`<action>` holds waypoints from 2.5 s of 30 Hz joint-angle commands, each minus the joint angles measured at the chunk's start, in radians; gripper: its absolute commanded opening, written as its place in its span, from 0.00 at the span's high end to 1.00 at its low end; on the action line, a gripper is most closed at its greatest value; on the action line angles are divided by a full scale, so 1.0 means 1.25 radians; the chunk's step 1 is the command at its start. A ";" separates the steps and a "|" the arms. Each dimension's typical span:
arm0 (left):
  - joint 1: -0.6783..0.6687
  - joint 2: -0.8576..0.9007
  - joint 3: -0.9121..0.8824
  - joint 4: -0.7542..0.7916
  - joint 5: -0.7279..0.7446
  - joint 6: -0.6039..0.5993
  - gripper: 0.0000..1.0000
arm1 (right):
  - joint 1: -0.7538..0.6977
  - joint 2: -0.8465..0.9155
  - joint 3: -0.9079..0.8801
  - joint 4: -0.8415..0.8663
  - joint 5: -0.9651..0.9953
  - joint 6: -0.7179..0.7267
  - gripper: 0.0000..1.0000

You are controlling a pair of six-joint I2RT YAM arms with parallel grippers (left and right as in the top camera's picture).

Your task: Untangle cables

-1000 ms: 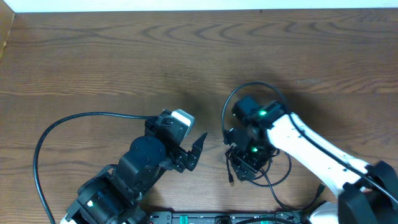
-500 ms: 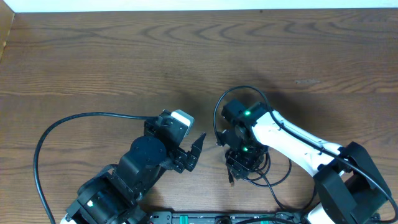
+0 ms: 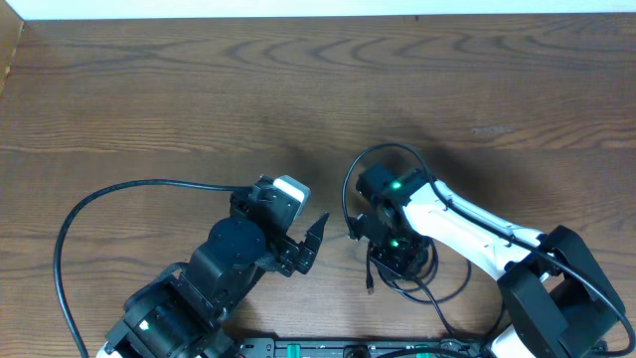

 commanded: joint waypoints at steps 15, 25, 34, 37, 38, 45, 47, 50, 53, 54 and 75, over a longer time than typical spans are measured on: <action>0.004 -0.005 0.004 0.003 -0.009 -0.011 0.12 | -0.019 -0.083 0.125 -0.130 -0.079 0.008 0.99; 0.004 -0.005 0.004 0.003 -0.001 -0.013 0.12 | -0.095 -0.325 0.264 -0.098 -0.080 0.054 0.99; 0.004 -0.005 0.004 0.081 0.120 0.015 0.12 | -0.146 -0.500 0.264 -0.036 -0.180 -0.003 0.99; 0.004 -0.005 0.004 0.119 0.195 0.067 0.12 | -0.159 -0.528 0.264 -0.028 -0.240 -0.031 0.99; 0.004 -0.005 0.004 0.128 0.221 0.088 0.11 | -0.164 -0.534 0.264 -0.026 -0.255 -0.035 0.99; 0.004 -0.005 0.004 0.144 0.269 0.233 0.12 | -0.216 -0.538 0.264 -0.009 -0.397 -0.084 0.99; 0.004 -0.005 0.004 0.146 0.268 0.273 0.12 | -0.234 -0.538 0.264 -0.008 -0.451 -0.105 0.99; 0.004 -0.004 0.004 0.150 0.268 0.310 0.08 | -0.254 -0.538 0.264 -0.008 -0.515 -0.130 0.99; 0.004 -0.004 0.004 0.158 0.265 0.320 0.07 | -0.267 -0.538 0.264 -0.008 -0.576 -0.149 0.99; 0.004 -0.004 0.004 0.163 0.265 0.320 0.07 | -0.267 -0.538 0.264 -0.008 -0.594 -0.158 0.99; 0.004 -0.002 0.004 0.240 0.307 0.309 0.36 | -0.266 -0.538 0.264 0.002 -0.750 -0.197 0.99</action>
